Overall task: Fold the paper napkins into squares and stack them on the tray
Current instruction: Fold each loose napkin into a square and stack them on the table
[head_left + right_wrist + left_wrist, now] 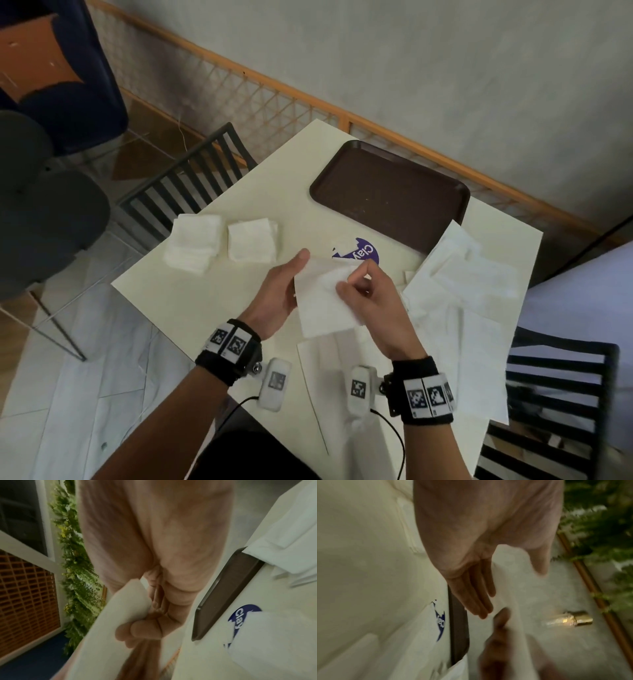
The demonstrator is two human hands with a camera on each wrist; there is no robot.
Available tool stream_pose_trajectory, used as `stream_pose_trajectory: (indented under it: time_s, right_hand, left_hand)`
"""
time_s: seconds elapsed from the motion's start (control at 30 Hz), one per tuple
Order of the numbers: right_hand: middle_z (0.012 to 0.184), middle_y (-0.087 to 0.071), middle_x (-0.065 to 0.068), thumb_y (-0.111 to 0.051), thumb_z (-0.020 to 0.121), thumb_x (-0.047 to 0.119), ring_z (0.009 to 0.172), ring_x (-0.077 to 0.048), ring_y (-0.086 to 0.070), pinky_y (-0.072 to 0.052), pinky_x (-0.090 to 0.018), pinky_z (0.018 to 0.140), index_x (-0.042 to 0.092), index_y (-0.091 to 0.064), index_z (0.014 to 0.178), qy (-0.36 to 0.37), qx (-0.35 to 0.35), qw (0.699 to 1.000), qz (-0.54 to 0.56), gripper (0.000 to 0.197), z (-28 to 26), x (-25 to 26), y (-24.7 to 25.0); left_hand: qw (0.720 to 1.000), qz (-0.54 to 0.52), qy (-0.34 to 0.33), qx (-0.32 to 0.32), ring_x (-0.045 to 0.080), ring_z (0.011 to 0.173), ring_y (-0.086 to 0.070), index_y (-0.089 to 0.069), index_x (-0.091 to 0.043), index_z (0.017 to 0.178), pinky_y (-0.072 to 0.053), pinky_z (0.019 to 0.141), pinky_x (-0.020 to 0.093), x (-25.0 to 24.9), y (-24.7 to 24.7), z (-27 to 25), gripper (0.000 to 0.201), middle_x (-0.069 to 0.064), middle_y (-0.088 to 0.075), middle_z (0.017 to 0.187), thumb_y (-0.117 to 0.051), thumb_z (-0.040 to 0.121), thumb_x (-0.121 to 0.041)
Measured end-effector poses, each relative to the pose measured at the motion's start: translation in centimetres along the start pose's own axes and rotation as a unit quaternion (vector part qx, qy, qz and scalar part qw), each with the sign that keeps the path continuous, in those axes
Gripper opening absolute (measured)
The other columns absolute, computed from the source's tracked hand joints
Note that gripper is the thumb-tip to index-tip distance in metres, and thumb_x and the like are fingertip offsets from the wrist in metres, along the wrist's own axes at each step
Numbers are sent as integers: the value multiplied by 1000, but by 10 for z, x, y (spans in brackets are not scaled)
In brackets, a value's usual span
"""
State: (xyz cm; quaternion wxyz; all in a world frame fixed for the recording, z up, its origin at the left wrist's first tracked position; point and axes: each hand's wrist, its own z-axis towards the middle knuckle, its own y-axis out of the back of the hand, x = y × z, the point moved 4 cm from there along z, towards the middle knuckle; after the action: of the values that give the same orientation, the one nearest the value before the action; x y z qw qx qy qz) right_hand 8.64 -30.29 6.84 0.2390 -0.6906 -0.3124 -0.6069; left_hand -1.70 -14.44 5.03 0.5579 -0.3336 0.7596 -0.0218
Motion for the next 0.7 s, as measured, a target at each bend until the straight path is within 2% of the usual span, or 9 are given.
stream_pose_trajectory:
  time_s: [0.1,0.17,0.23,0.3,0.37,0.4,0.5,0.57,0.7]
  right_hand:
    - [75,-43,-31,-72,104,12,71,-35,-44,-40,-43,71,21,-50,122,-6,16,1000,-10,30,-14,-6,-2]
    - [79,-46,-34,-66,106,6,72,-39,-47,-43,-38,70,26,-51,136,-7,39,999,-5,40,-20,-7,-2]
    - [83,-48,-30,-51,108,-5,74,-28,-51,-45,-31,69,19,-61,138,-4,68,997,35,40,-25,-2,-3]
    - [99,-71,-15,-39,101,-17,86,-21,-65,-52,-27,76,10,-69,134,4,91,994,54,53,-26,-1,-3]
    - [120,-78,-5,-48,95,-26,97,-20,-73,-56,-27,82,13,-74,130,57,83,995,-6,59,-21,-1,-3]
    - [122,-79,-1,-56,92,-28,100,-20,-75,-57,-28,84,15,-77,127,87,82,992,-37,58,-17,-2,-4]
    - [114,-79,0,-76,88,-18,103,-18,-77,-61,-32,87,18,-84,108,98,45,993,-41,42,-5,-9,-6]
    - [110,-72,0,-80,87,-13,100,-11,-72,-58,-24,83,21,-83,96,91,-5,995,-31,35,3,-14,-8]
    - [125,-77,0,-78,89,10,118,-20,-73,-62,-34,96,15,-80,120,43,-39,998,-2,32,18,-26,-19]
  left_hand:
    - [997,33,-59,-31,41,128,-69,-69,-1,135,-55,109,55,-14,2,0,43,18,-75,132,-79,94,-10]
    - [994,64,-77,-40,37,124,-72,-69,-2,134,-56,108,57,-17,6,0,46,16,-76,130,-81,90,2]
    - [993,72,-77,-42,36,123,-73,-69,-3,134,-58,107,54,-19,9,-1,46,15,-77,129,-80,90,2]
    - [995,64,-64,-39,37,123,-72,-68,-3,135,-60,104,51,-19,12,-3,45,16,-76,130,-79,92,2]
    - [997,58,-50,-31,39,123,-72,-67,-4,137,-62,101,49,-18,13,-6,45,16,-76,130,-77,93,2]
    - [997,59,-45,-25,38,123,-72,-66,-4,137,-62,101,49,-18,14,-8,45,16,-76,131,-77,94,2]
    - [995,80,-48,-20,37,124,-72,-65,-6,139,-59,105,55,-14,21,-9,48,14,-76,132,-78,94,1]
    - [994,88,-54,-19,34,127,-70,-64,-7,142,-55,109,57,-12,28,-10,49,12,-75,135,-77,95,0]
    - [994,93,-52,-3,29,132,-68,-61,-8,146,-55,110,53,-11,37,-14,46,8,-72,140,-68,102,-1]
